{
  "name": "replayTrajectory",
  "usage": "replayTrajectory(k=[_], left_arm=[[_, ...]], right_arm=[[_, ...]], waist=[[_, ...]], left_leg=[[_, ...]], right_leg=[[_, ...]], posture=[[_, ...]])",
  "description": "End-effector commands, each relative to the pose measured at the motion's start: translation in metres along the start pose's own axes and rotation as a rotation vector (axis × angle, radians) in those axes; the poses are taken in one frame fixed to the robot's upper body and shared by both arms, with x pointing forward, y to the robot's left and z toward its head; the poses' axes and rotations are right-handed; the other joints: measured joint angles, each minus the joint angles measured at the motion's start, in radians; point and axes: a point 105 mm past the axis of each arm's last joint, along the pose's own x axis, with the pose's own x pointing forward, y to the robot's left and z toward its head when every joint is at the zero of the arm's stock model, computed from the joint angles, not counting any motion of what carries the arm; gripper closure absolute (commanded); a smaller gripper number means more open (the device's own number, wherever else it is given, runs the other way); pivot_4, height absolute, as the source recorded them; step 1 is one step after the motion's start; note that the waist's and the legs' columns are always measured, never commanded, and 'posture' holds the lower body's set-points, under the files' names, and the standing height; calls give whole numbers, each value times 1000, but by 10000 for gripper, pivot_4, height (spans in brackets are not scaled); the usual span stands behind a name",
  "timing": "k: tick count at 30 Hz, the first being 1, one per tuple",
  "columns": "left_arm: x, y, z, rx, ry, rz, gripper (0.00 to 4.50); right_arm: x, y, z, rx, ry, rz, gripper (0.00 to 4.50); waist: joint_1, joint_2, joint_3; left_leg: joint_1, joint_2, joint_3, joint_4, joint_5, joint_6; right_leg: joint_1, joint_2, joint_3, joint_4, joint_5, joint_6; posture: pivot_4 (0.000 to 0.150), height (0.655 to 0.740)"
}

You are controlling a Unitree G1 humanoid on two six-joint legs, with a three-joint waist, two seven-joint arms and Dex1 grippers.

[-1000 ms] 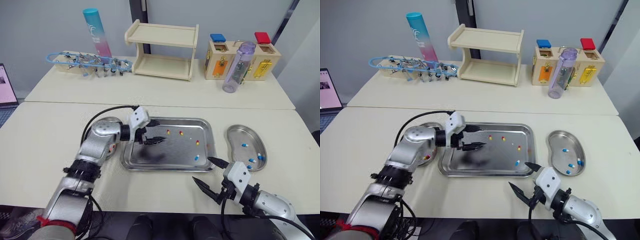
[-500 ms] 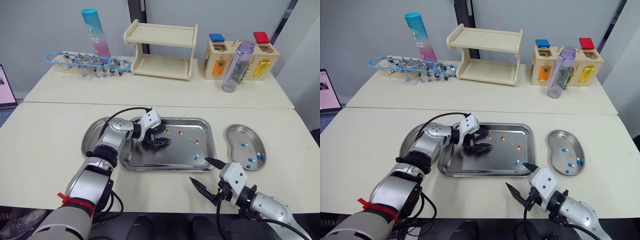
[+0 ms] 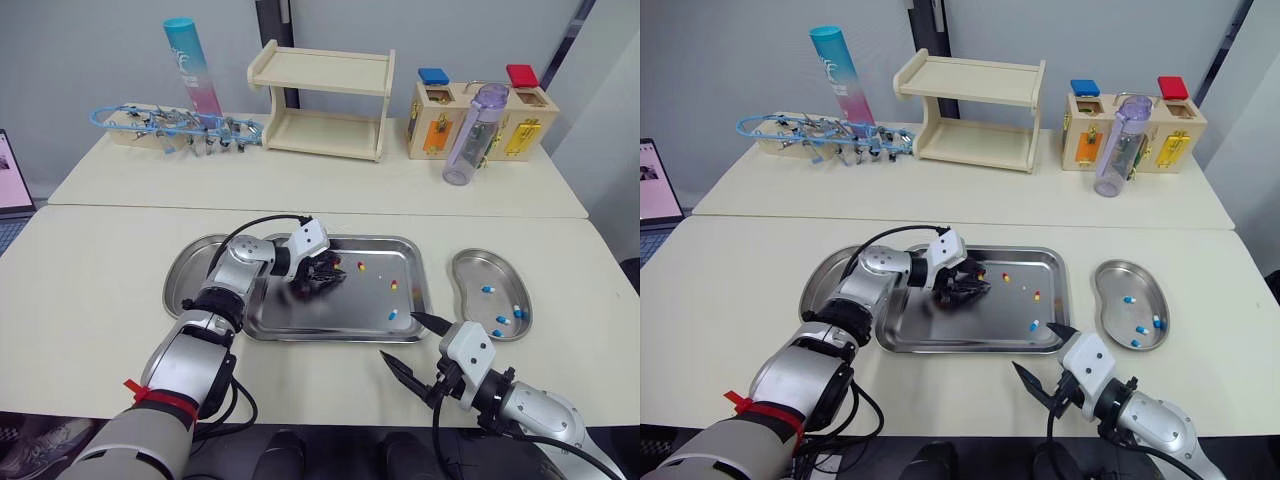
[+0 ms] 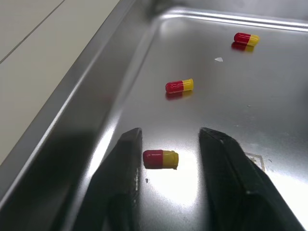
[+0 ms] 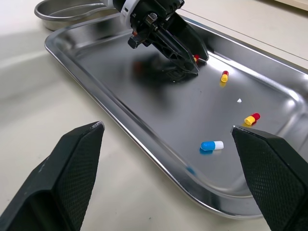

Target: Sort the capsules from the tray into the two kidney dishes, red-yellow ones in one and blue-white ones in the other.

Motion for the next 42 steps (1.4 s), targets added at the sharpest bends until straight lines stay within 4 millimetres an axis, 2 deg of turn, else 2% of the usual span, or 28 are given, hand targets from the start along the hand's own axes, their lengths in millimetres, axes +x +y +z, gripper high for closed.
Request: replayTrajectory(k=[1, 3, 8, 13, 15, 17, 20, 23, 27, 30, 34, 37, 39, 42], left_arm=[[-3, 0, -9, 0, 42, 3, 40343], [-4, 0, -7, 6, 26, 7, 42119], [-8, 3, 6, 17, -47, 19, 42591], [-32, 13, 34, 42, -149, 61, 42765], [-59, 19, 41, 37, -171, 126, 43043], [-85, 21, 38, 23, -161, 195, 43671], [-122, 24, 28, -25, -128, 323, 44786], [-176, 19, 7, -111, -71, 529, 44786], [-202, 7, -10, -179, -34, 662, 44786], [-211, -2, -16, -221, -51, 716, 44786], [-212, -9, -6, -249, -131, 725, 44786], [-200, -15, 5, -235, -162, 647, 44786], [-185, -23, 14, -203, -164, 523, 44786], [-168, -33, 22, -154, -144, 359, 38789]], right_arm=[[-2, -3, 16, -21, -55, -13, 0], [-1, -4, 16, -25, -53, -8, 0], [2, -6, 16, -37, -54, 10, 0], [6, -2, 17, -43, -58, 83, 0], [12, 1, 20, -63, -66, 142, 0], [18, 3, 24, -72, -81, 195, 0], [27, 6, 30, -84, -98, 275, 0], [43, 7, 41, -104, -136, 354, 0], [52, 5, 49, -106, -164, 394, 0], [56, 4, 52, -106, -176, 411, 0], [57, 4, 53, -102, -177, 423, 0], [55, 3, 52, -100, -170, 421, 0], [53, 2, 50, -99, -159, 403, 0], [47, 0, 46, -101, -134, 370, 0]], waist=[[-1, 0, 0], [-3, 0, 0], [-6, 0, 0], [-10, 0, 0], [-19, 0, 0], [-32, 0, 0], [-36, 1, 0], [-44, 1, 0], [-19, 1, 1], [2, 0, 0], [14, 0, 0], [13, 0, 0], [13, 0, 0], [15, 1, 1]], left_leg=[[0, 0, 0, 0, 0, 0], [1, 0, 0, 0, 0, 0], [1, 0, -1, 0, 0, 0], [0, 0, -1, 0, 0, 0], [-1, 0, -1, 0, 0, 0], [0, 1, 0, 0, 0, 0], [1, 1, -1, 0, 0, 0], [1, 1, 0, 0, 0, 0], [0, 2, -1, 0, 0, 0], [0, 1, 0, 0, 0, 0], [0, 1, 0, 0, 0, 0], [0, 1, 0, 0, 0, 0], [0, 1, 0, 0, 0, 0], [0, 1, 0, 0, 0, 0]], right_leg=[[0, 0, 0, 0, 0, 0], [1, 0, 0, 0, 0, 0], [1, 0, -1, 0, 0, 0], [0, 0, -1, 0, 0, 0], [-1, 0, 0, 0, 0, 0], [-1, 0, 0, 1, 0, 0], [-1, 0, 0, 3, 0, 0], [-1, 0, 1, 3, 0, 0], [-2, 0, 0, 4, 0, 0], [-1, 0, 0, 2, 0, 0], [-2, -1, 0, 2, 0, 0], [-2, 0, 0, 3, 0, 0], [-2, 0, 1, 3, 0, 0], [-2, 0, 0, 3, 0, 0]], posture=[[1500, 7400], [1500, 7400], [1500, 7400], [1500, 7400], [1500, 7400], [1500, 7400], [1500, 7400], [1500, 7400], [1500, 7400], [1500, 7400], [1500, 7400], [1500, 7400], [1500, 7400], [1500, 7400]])
